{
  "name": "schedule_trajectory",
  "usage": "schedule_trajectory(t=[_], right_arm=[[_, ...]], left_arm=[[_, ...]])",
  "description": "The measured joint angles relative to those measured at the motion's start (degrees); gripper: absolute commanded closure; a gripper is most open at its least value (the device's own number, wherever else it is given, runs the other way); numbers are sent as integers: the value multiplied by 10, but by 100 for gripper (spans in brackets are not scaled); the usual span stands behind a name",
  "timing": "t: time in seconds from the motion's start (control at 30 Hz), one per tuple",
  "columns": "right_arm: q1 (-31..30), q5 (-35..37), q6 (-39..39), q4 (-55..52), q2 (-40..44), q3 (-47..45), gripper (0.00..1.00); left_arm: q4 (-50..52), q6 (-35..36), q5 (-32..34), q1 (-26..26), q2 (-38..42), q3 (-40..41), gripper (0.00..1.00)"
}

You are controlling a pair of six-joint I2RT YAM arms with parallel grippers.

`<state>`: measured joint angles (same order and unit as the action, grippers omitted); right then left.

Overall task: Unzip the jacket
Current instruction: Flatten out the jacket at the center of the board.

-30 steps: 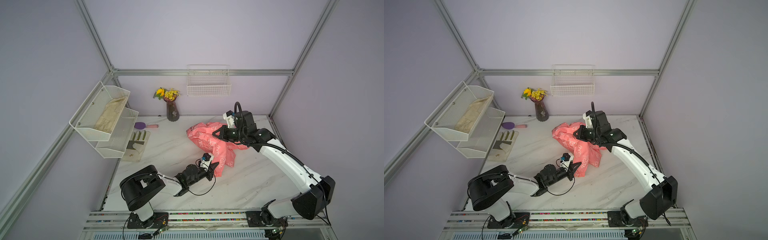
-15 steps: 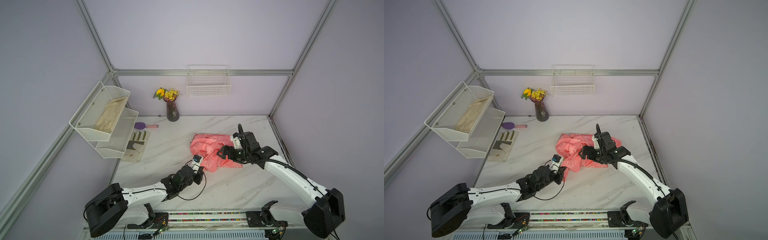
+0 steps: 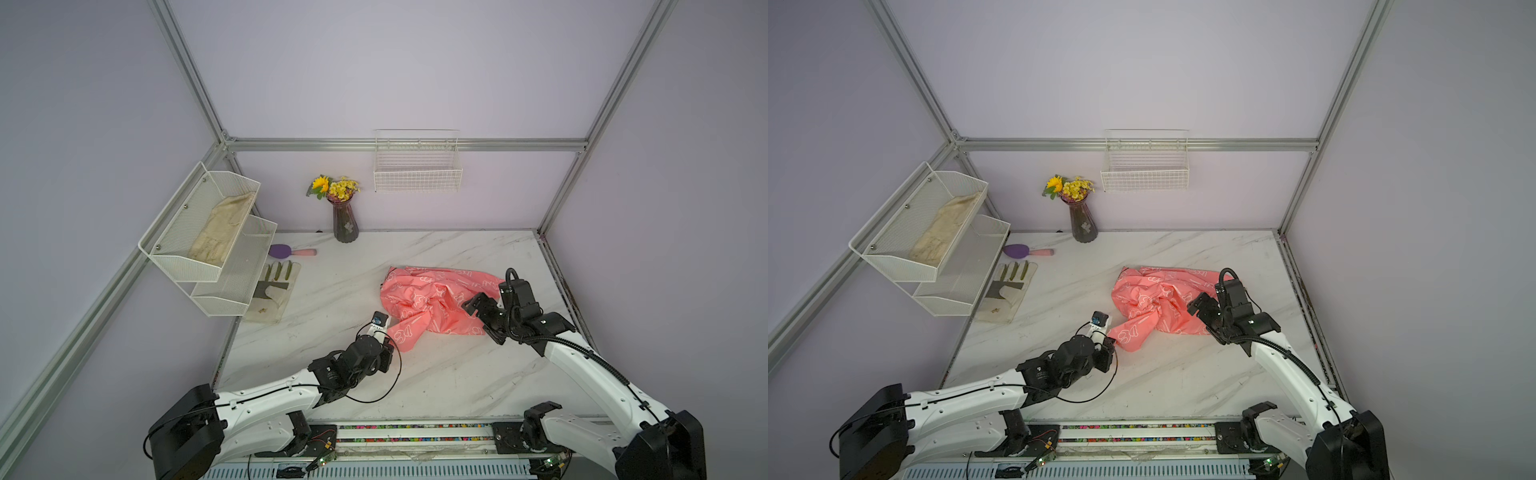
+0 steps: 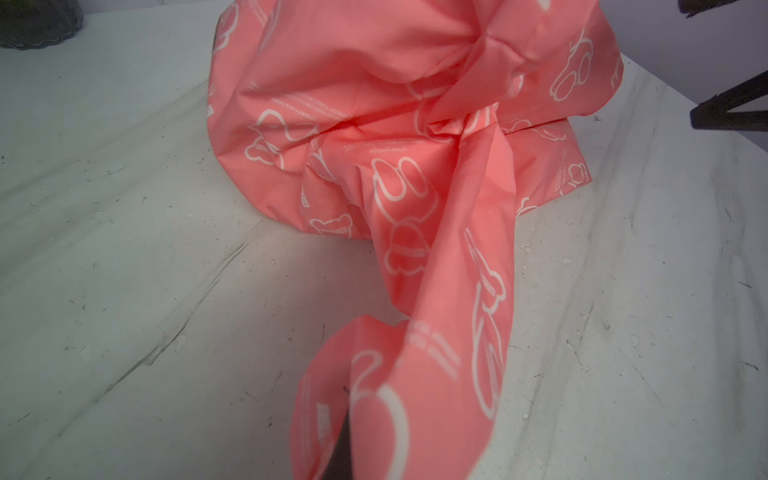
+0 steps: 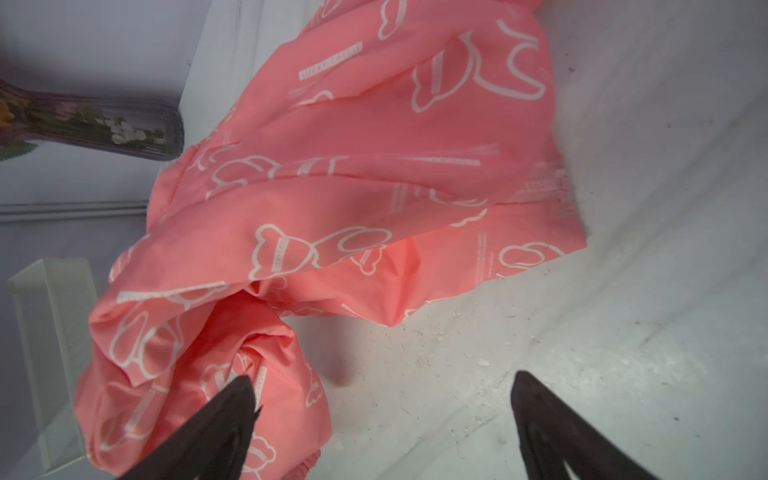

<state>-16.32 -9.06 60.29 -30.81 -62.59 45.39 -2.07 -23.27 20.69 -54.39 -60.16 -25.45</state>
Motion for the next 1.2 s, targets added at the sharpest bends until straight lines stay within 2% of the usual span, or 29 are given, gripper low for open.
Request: schedule_trajectory(t=[0.2, 0.37, 0.5, 0.67, 0.73, 0.83, 0.97, 1.07, 1.2], right_arm=[[33, -39, 137, 126, -29, -47, 3], [33, -61, 196, 206, -120, -61, 3], [34, -65, 204, 239, -184, -43, 7], [40, -72, 193, 270, -254, -5, 18], [44, -76, 189, 281, -270, -3, 18], [50, -76, 183, 282, -271, -3, 10], [57, -62, 180, 282, -237, -5, 9], [66, -52, 175, 283, -208, -5, 18], [84, -49, 158, 293, -206, -5, 41]], left_arm=[[30, -13, 39, 0, 72, 17, 100], [42, -12, 67, 0, 124, 33, 100], [53, -12, 82, 0, 152, 37, 100], [74, -13, 105, 0, 174, 37, 100], [82, -15, 115, 0, 181, 37, 100], [96, -16, 128, 0, 192, 37, 100], [113, -17, 143, 0, 207, 37, 100], [119, -17, 151, 0, 218, 37, 100], [121, -20, 159, 0, 229, 37, 100]])
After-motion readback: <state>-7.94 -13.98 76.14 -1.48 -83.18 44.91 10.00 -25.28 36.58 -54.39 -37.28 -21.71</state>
